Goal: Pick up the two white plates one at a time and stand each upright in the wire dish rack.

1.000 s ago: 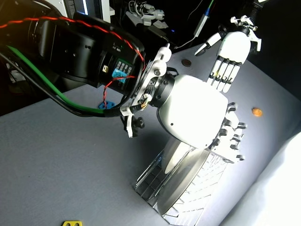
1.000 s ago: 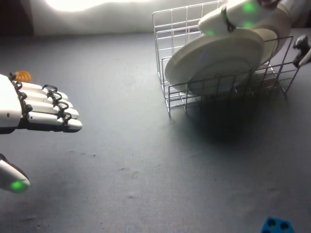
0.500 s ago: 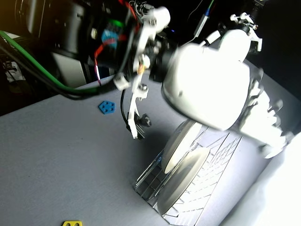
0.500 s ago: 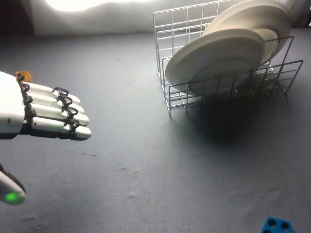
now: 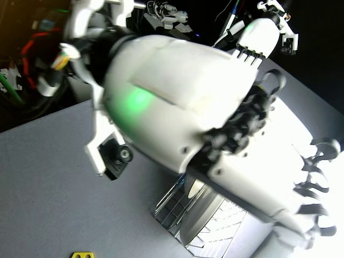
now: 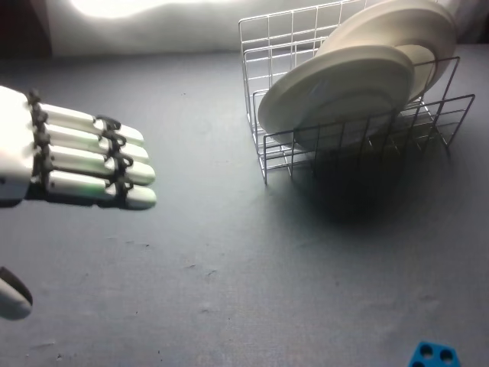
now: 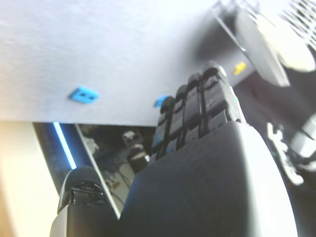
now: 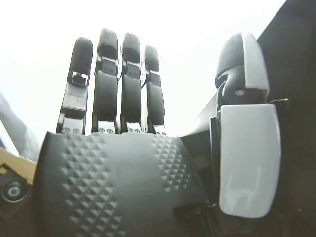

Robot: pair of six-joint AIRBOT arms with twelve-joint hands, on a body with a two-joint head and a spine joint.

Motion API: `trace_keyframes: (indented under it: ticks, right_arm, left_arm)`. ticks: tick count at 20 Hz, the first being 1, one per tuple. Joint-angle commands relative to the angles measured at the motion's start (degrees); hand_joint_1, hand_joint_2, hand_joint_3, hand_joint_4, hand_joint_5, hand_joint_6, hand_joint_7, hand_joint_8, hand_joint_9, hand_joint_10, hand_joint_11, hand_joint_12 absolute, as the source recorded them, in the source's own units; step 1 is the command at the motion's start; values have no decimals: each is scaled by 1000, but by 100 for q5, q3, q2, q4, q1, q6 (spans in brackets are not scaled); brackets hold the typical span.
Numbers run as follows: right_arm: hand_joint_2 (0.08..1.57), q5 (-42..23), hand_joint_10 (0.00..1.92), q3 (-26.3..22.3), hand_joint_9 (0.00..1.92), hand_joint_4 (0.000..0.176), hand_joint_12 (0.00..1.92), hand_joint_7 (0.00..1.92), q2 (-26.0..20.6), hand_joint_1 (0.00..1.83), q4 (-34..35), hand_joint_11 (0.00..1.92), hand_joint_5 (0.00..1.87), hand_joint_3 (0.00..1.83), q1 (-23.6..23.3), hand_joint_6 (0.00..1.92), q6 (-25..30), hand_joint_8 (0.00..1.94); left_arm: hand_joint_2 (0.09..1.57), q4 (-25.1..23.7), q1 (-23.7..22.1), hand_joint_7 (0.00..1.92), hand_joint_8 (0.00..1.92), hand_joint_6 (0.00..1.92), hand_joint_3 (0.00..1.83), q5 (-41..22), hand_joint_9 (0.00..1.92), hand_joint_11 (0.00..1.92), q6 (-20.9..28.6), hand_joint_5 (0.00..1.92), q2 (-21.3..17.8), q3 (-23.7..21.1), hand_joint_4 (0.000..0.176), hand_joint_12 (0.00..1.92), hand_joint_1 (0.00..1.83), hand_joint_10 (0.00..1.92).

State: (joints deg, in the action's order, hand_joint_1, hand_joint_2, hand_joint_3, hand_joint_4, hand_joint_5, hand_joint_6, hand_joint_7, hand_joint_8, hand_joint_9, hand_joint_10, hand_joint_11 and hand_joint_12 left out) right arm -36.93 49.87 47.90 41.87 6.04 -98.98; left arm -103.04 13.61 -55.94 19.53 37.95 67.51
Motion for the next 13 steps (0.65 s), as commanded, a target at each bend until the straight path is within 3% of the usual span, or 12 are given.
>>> trace_keyframes:
  ticks: [1,2,3,4,6,7,8,9,10,11,12,13]
  right_arm:
    - [1012,-591,20,-74,535,0,1014,576,-80,845,-441,40,500,1,-56,16,36,20]
    - [1013,-548,23,-159,547,0,1015,590,-164,831,-452,46,513,1,-33,19,103,22]
    - [1027,-533,50,-199,620,0,1034,665,-207,890,-452,91,597,5,-3,49,112,46]
    - [1027,-541,50,-233,620,0,1034,665,-244,890,-453,91,597,5,43,49,103,46]
    - [1052,-578,70,-290,674,0,1125,750,-308,951,-453,99,686,5,146,85,87,77]
    - [1149,-590,613,-299,605,0,1405,805,-314,1102,-453,128,836,0,170,962,81,298]
    - [1182,-591,792,-304,664,0,1468,822,-314,1104,-453,216,816,3,172,1181,79,434]
    - [1215,-591,933,-311,683,0,1572,857,-314,1151,-453,248,717,0,174,1348,79,1049]
    - [1241,-591,1025,-326,655,0,1624,825,-313,1148,-453,258,661,0,174,1458,81,1216]
    - [1263,-584,1225,-335,601,0,1690,791,-314,1138,-453,315,619,0,177,1494,83,1337]
    - [1253,-568,1392,-335,572,0,1735,784,-314,1150,-453,354,664,0,181,1383,89,1430]
    - [1249,-551,1453,-334,574,0,1741,794,-314,1157,-454,357,675,0,182,1361,89,1441]
  left_arm:
    - [1059,301,-70,0,0,0,4,-96,0,0,38,0,-59,21,0,0,0,0]
    - [1063,298,-70,15,6,3,5,-96,2,13,77,9,-59,20,0,6,0,1]
    - [1088,294,-70,244,20,25,0,-95,222,10,111,161,-59,20,0,411,0,4]
    - [1088,293,-70,244,20,25,0,-90,222,10,136,161,-58,22,0,411,0,4]
    - [1126,293,-86,408,35,24,7,-76,359,0,162,250,-52,29,0,751,0,28]
    - [1189,293,-87,533,44,41,14,-77,485,0,162,381,-51,37,0,1029,12,59]
    - [1205,293,-87,632,71,62,7,-83,587,45,162,484,-50,47,0,1160,124,110]
    - [1230,293,-86,622,330,149,3,-99,492,44,162,546,-49,55,0,1448,226,546]
    - [1231,293,-86,499,845,550,0,-126,369,45,162,442,-50,56,0,1630,305,1035]
    - [1242,287,-85,447,1089,687,1,-140,337,85,162,347,-51,55,0,1848,375,1347]
    - [1262,253,-85,438,1614,1212,3,-165,381,262,162,266,-51,53,0,1906,453,1795]
    - [1286,217,-86,396,1835,1507,5,-173,358,203,162,226,-51,53,0,1918,531,1896]
